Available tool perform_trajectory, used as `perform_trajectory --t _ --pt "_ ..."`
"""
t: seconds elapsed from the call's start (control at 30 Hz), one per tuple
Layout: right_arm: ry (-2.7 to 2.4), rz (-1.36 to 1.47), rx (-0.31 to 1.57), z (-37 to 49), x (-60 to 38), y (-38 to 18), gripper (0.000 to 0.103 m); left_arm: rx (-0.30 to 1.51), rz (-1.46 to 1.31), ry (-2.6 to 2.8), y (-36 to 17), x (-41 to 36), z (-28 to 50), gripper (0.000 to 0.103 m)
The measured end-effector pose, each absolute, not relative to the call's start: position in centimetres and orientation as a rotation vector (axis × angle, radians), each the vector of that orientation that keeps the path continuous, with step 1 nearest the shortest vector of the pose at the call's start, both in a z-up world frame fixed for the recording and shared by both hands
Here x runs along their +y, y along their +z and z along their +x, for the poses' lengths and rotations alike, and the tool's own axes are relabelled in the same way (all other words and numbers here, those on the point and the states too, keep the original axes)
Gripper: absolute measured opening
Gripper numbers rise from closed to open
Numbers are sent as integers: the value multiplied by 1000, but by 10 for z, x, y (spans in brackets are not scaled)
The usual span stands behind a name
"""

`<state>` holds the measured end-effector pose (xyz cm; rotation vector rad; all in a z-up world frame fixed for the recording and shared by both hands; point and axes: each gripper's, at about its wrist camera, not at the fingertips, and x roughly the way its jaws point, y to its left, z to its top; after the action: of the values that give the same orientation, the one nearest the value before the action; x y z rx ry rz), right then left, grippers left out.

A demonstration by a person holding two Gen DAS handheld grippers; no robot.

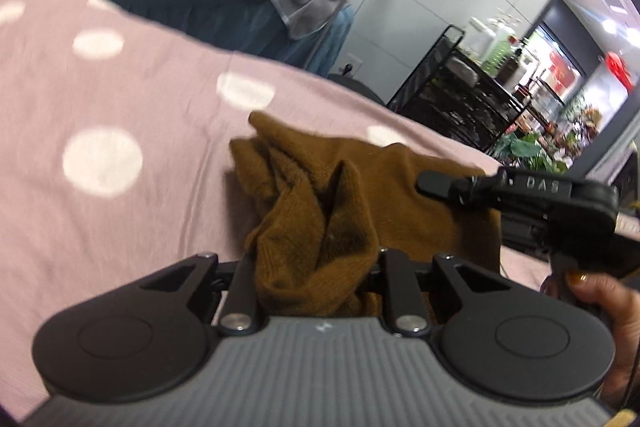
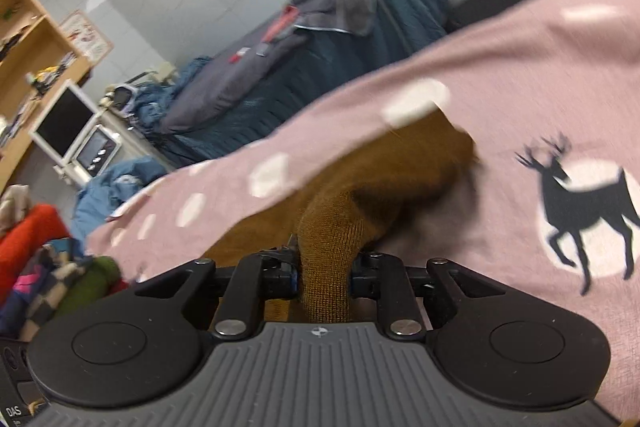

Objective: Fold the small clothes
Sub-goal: 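Lift the sweater with both grippers and carry it toward the clothes stack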

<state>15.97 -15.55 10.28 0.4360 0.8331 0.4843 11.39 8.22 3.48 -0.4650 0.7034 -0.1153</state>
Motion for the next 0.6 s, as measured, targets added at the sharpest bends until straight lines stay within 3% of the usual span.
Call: perform_trajectory --t 0.33,0.6 --pt "666 340 728 152 -98 206 33 612 -311 -127 148 116 81 19" --pt "997 325 576 138 7 324 33 417 -170 -20 301 218 1 19"
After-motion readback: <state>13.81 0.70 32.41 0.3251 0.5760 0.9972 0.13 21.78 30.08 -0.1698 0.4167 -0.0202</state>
